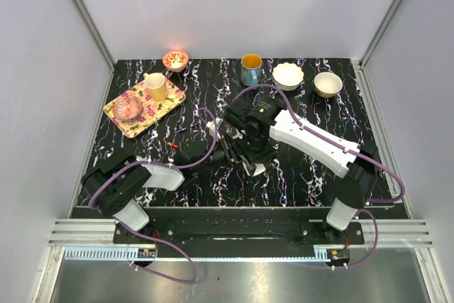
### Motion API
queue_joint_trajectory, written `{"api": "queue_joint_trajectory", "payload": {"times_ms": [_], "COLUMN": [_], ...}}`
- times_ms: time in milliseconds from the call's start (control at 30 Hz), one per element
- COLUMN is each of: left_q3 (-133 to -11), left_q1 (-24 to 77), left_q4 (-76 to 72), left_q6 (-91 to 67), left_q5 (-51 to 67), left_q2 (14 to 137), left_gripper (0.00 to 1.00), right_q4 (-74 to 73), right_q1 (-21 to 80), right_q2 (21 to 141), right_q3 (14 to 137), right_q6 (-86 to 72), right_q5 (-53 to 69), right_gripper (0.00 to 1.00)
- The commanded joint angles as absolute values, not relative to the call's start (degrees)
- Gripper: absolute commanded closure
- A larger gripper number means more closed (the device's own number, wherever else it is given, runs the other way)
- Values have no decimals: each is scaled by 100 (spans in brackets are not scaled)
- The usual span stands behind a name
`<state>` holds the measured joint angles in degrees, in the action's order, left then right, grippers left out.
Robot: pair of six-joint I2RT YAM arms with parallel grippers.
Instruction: Load the batteries into the remote control
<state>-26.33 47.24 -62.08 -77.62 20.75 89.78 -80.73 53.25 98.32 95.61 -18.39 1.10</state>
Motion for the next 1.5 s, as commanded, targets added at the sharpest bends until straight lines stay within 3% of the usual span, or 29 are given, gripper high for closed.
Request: {"api": "queue_joint_trajectory", "payload": {"times_ms": [0, 367, 700, 1467], "left_q3": [-2926, -2971, -2787, -2479], "left_q1": [4913, 4931, 4781, 4755], "left_q4": [-7171, -6988, -5819, -7084], "left_q6": [-7883, -7814, -7602, -8130], "left_q5": [2724, 2725, 1952, 2074], "left_q2": [9070, 9097, 8649, 8991], "left_gripper": [100, 100, 100, 100], "right_q4": [-7471, -7541, -7901, -7857], "right_q1": [5361, 5361, 5361, 5361], "right_q2": [9870, 9993, 9932, 9888], "right_q3": [9949, 10169, 10274, 9976], "right_q6": [-1793, -1758, -1714, -1661], "right_q5": [26, 70, 263, 430], "right_gripper": [100, 100, 100, 100]}}
